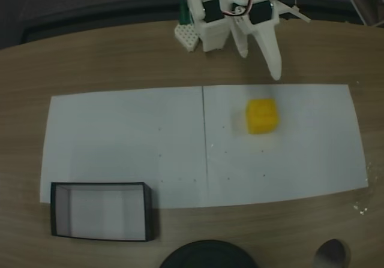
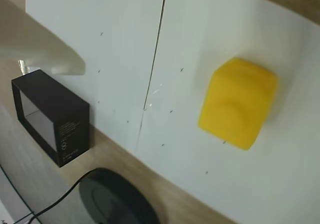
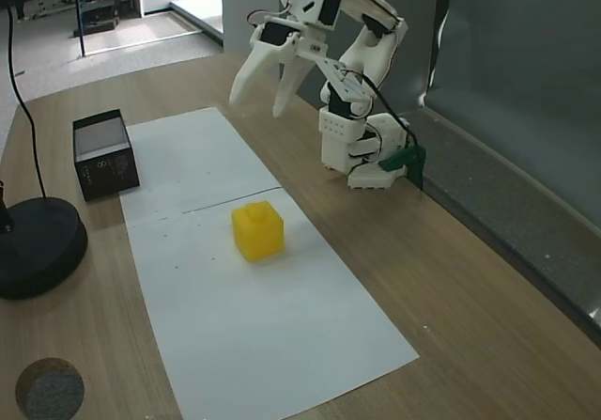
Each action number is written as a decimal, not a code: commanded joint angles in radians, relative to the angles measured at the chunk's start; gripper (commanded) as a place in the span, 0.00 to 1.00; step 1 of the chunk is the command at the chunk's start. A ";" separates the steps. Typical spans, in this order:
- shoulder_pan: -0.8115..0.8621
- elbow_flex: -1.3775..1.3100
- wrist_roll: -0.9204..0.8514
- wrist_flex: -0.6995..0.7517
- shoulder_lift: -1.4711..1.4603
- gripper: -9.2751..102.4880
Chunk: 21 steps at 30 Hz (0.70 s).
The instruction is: Grab a yellow square and put it in the box.
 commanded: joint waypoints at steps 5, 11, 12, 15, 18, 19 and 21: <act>-0.109 -0.106 0.054 -0.006 -0.328 0.43; -0.143 -0.101 0.058 -0.034 -0.483 0.43; -0.137 -0.101 0.060 -0.051 -0.502 0.43; -0.140 -0.104 0.055 -0.091 -0.535 0.43; -0.143 -0.104 0.054 -0.129 -0.566 0.43; -0.137 -0.101 0.054 -0.146 -0.572 0.43; -0.129 -0.095 0.058 -0.164 -0.591 0.43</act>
